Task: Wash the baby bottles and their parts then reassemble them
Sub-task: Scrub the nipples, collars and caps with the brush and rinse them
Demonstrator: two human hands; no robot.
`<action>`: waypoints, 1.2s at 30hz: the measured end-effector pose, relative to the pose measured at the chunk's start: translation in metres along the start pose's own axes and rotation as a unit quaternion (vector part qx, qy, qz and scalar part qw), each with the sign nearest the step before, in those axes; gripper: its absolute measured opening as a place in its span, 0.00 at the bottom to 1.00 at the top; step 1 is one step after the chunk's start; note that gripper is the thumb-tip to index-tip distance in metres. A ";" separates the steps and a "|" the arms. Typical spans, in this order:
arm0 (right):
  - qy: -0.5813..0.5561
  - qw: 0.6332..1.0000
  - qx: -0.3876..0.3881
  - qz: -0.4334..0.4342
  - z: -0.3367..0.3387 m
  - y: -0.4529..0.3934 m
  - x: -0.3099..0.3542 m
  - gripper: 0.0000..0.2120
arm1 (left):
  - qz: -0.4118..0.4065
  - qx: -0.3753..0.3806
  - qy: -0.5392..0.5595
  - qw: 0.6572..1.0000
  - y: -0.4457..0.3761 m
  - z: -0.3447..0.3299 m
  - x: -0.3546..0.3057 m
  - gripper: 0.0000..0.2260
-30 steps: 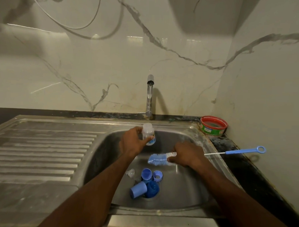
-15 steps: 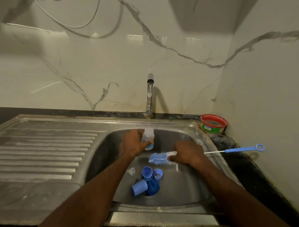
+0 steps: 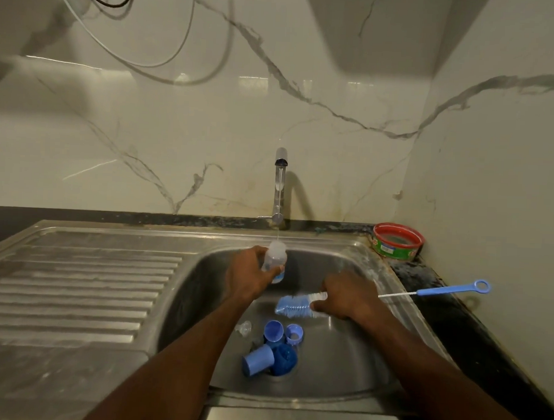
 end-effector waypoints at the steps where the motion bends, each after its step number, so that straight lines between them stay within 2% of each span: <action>1: 0.001 1.000 0.004 0.002 -0.001 0.000 0.000 0.19 | -0.004 -0.007 0.008 1.000 0.000 0.001 0.000 0.24; 3: -0.006 1.000 0.004 0.002 0.000 -0.001 0.000 0.19 | -0.012 -0.046 0.022 0.999 -0.002 0.007 -0.002 0.24; 7: -0.002 1.000 0.011 0.000 -0.002 -0.001 -0.001 0.19 | 0.012 -0.028 0.002 1.000 -0.002 0.001 0.003 0.22; 9: -0.005 1.000 0.012 0.000 -0.003 -0.002 -0.002 0.18 | -0.006 -0.056 0.011 0.998 -0.004 0.007 0.003 0.23; 13: -0.001 1.000 0.007 -0.001 0.000 -0.001 -0.002 0.20 | 0.011 -0.001 -0.006 1.000 -0.004 -0.004 0.011 0.22; 16: -0.006 1.000 -0.003 -0.004 0.001 -0.002 -0.003 0.19 | -0.018 -0.027 0.038 0.999 -0.005 0.001 0.003 0.23; 20: 0.001 1.000 0.001 0.000 0.000 -0.001 -0.004 0.19 | -0.021 0.023 0.028 0.999 -0.006 -0.012 0.008 0.20; 23: -0.003 1.000 -0.003 -0.002 0.001 -0.002 -0.006 0.19 | -0.063 0.013 0.062 0.996 -0.010 -0.004 -0.003 0.21; 28: 0.031 0.999 -0.019 -0.007 0.008 0.002 -0.010 0.18 | -0.078 0.028 -0.054 0.995 -0.009 0.006 0.002 0.30; 36: 0.051 0.998 -0.035 -0.010 0.014 0.011 0.003 0.17 | -0.044 0.072 -0.131 0.988 0.006 0.010 0.010 0.32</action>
Point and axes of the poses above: each hand's wrist, its own y-axis away from the middle knuckle, its own z-axis out of the back of the hand, x = y × z, the point moved 9 cm from there along -y, towards the middle knuckle, and after that the axes turned 5 degrees about y, right-handed, at the moved point
